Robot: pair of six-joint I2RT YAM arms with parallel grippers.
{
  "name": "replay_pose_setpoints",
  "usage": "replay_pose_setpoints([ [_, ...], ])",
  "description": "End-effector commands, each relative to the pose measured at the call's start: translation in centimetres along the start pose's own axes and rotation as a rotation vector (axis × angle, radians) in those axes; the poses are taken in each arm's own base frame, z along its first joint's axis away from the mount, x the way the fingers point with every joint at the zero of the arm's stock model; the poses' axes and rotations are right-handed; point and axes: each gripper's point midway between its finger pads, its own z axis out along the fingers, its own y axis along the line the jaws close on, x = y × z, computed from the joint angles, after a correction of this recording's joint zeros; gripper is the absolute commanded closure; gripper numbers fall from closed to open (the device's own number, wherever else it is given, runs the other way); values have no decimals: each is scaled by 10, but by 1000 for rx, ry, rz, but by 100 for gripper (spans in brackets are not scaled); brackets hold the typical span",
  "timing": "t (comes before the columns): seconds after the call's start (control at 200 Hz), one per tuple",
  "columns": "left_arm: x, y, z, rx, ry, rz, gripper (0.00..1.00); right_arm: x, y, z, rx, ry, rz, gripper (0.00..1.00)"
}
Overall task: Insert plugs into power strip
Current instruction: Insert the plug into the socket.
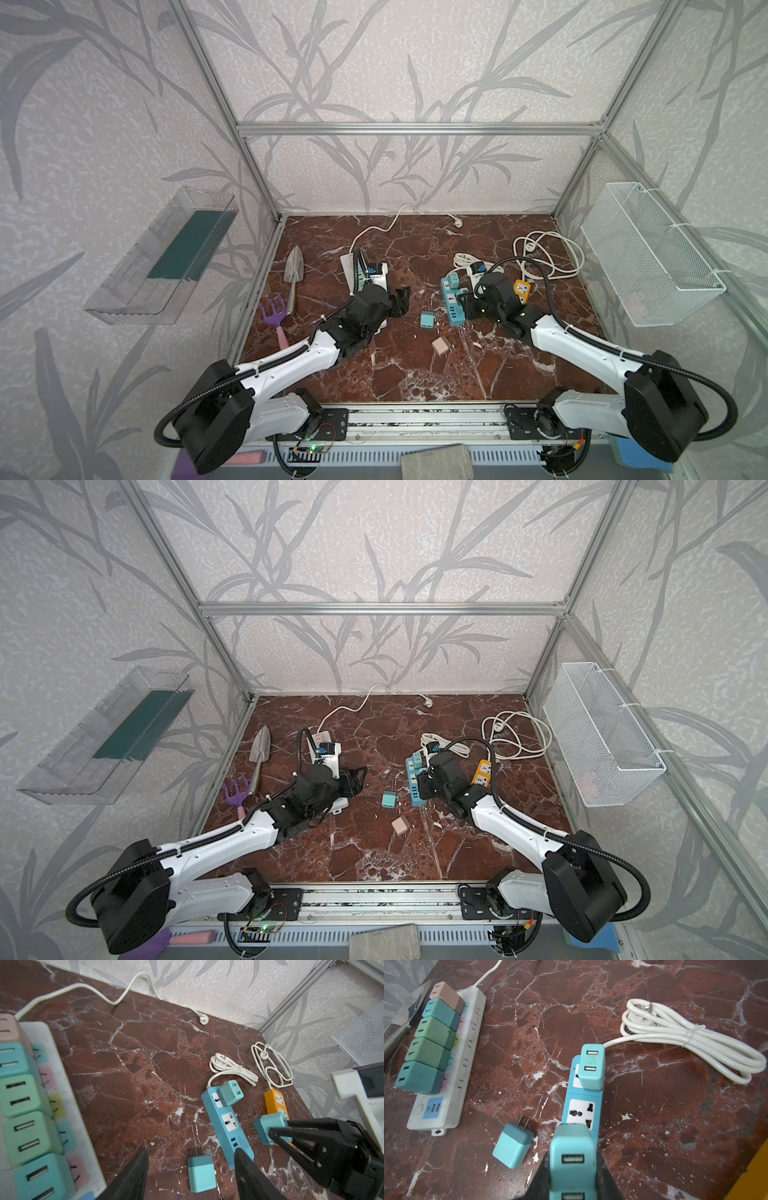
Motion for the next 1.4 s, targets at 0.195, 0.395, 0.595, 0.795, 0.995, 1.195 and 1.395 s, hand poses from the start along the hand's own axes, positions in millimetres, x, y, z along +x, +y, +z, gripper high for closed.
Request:
replay_pose_setpoints([
  [0.195, 9, 4, 2, 8, 51, -56, 34, -22, -3, 23, 58, -63, -16, 100],
  [0.395, 6, 4, 2, 15, 51, -60, 34, -12, -12, 35, 101, -27, -23, 100],
  [0.595, 7, 4, 1, 21, 51, -62, 34, -9, -17, 43, 138, -10, -36, 100],
  [0.795, 5, 5, 0, 20, 46, -63, 34, -1, -21, 50, 155, 12, -28, 100],
  [0.995, 4, 6, 1, 18, 43, -65, 34, 7, -20, 55, 161, 56, -54, 100],
  [1.195, 4, 6, 2, 23, 46, -68, 34, 26, -21, 63, 172, 153, -74, 100],
  [1.395, 3, 7, 1, 21, 43, -67, 34, 53, -28, 70, 207, 223, -65, 100],
])
